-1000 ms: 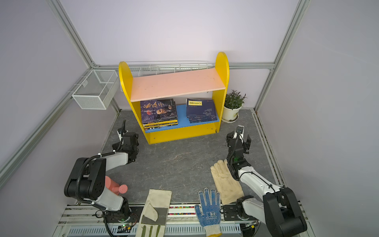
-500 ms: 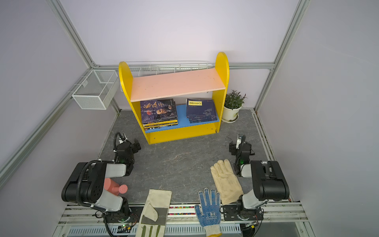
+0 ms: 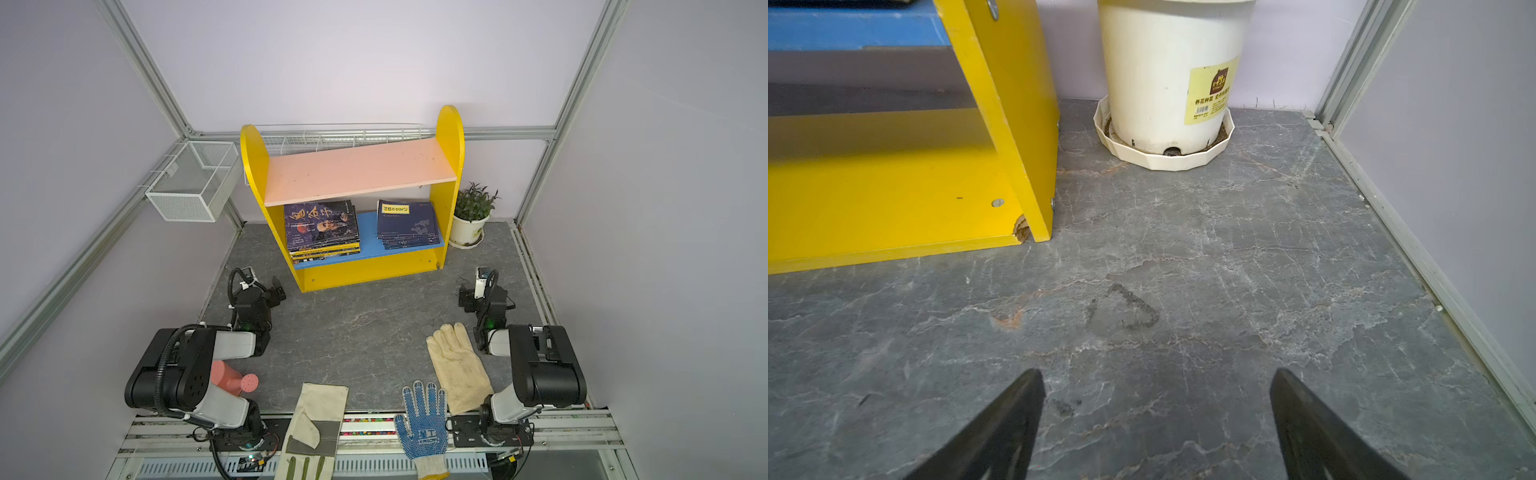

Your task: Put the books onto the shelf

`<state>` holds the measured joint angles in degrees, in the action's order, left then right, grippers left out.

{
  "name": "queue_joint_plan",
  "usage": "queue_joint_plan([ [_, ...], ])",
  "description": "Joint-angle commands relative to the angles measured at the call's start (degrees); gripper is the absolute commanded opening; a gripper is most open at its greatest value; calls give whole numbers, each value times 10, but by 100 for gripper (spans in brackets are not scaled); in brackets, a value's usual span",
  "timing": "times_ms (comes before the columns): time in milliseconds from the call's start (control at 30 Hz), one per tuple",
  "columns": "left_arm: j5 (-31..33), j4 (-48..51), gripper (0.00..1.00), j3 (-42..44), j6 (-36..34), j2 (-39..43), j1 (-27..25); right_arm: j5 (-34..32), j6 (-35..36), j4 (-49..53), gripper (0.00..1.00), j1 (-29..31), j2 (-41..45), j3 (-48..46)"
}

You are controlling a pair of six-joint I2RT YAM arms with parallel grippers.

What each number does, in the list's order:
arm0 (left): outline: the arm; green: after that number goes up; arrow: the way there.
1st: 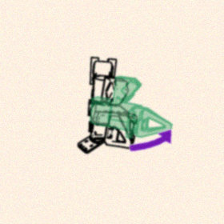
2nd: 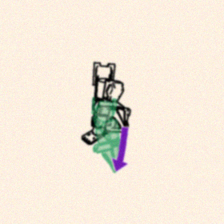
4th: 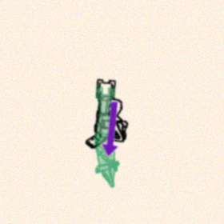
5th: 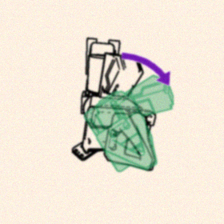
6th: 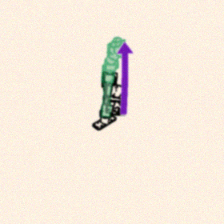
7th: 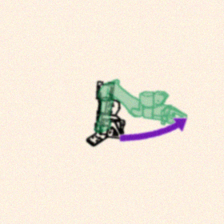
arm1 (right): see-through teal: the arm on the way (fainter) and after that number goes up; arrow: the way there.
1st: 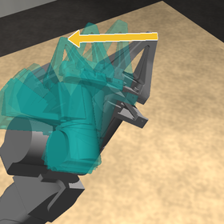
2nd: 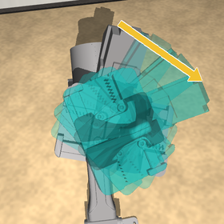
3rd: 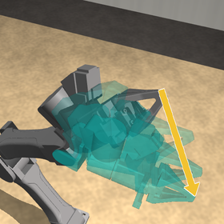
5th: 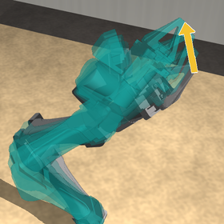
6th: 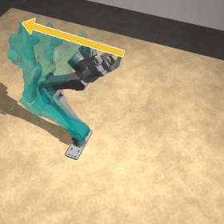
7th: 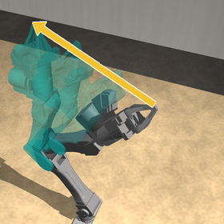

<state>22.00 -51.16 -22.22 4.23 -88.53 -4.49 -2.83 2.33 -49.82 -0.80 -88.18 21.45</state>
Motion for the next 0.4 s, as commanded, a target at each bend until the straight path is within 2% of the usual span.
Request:
queue_joint_plan([
  [0, -6, -23, 99, 5, -9, -5, 4, 16, -3, 4, 88, -5, 2, 8],
  [367, -6, -22, 99, 4, -9, -6, 4, 29, -7, 3, 88, -12, 2, 8],
])
